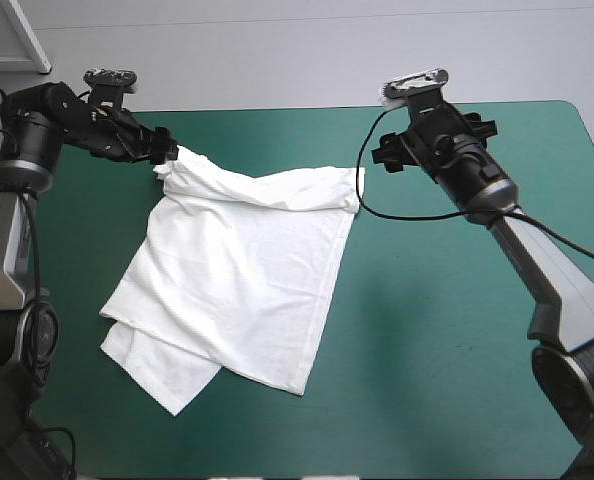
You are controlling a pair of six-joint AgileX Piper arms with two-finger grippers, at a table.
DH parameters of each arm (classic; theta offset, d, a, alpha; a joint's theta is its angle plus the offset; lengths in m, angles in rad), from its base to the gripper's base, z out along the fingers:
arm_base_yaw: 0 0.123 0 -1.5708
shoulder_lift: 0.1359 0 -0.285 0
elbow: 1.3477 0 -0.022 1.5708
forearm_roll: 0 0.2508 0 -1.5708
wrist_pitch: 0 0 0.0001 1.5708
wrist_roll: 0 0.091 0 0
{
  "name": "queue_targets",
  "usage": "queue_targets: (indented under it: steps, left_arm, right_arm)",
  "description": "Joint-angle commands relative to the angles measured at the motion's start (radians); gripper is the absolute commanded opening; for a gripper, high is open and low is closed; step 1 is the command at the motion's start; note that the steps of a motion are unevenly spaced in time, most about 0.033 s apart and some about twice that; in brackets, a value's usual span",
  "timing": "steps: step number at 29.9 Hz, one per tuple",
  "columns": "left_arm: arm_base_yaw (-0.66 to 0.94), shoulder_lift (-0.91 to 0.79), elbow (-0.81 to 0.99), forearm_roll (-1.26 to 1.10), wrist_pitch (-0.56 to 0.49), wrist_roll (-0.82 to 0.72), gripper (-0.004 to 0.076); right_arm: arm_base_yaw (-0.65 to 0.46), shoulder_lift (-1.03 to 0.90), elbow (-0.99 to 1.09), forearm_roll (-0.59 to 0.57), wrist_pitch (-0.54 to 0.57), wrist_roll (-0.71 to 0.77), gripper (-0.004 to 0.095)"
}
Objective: Fold the cloth
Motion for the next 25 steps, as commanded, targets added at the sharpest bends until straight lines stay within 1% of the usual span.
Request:
queue_targets:
  steps: [1,3,5,8,10,15,18,19,23,25]
  left_arm:
    - [0.000,-0.112,0.004,0.046,0.118,-0.064,0.0575]
    - [0.000,-0.181,0.075,0.070,0.118,-0.076,0.0569]
    - [0.000,-0.258,0.191,0.113,0.114,-0.082,0.0560]
    - [0.002,-0.370,0.387,0.192,0.065,-0.124,0.0560]
    - [0.002,-0.436,0.507,0.230,0.010,-0.146,0.0560]
    - [0.002,-0.555,0.809,0.253,-0.225,-0.173,0.0560]
    - [0.002,-0.548,0.958,0.257,-0.320,-0.206,0.0560]
    - [0.002,-0.539,1.002,0.257,-0.366,-0.206,0.0560]
    - [0.042,-0.513,1.101,0.260,-0.524,-0.259,0.0560]
    - [0.089,-0.503,1.112,0.239,-0.551,-0.259,0.0560]
  right_arm:
    - [-0.004,-0.115,-0.033,0.027,0.042,-0.043,0.0805]
    - [-0.004,-0.142,-0.025,0.053,0.073,-0.072,0.0795]
    - [-0.004,-0.170,-0.002,0.093,0.094,-0.097,0.0781]
    - [-0.004,-0.199,0.055,0.165,0.102,-0.159,0.0764]
    - [-0.004,-0.210,0.096,0.195,0.096,-0.181,0.0762]
    - [-0.004,-0.213,0.172,0.218,0.093,-0.189,0.0751]
    - [-0.004,-0.213,0.208,0.260,0.096,-0.217,0.0741]
    - [-0.004,-0.213,0.214,0.281,0.097,-0.230,0.0741]
    - [-0.004,-0.213,0.251,0.356,0.101,-0.264,0.0741]
    - [0.000,-0.213,0.269,0.366,0.101,-0.267,0.0739]
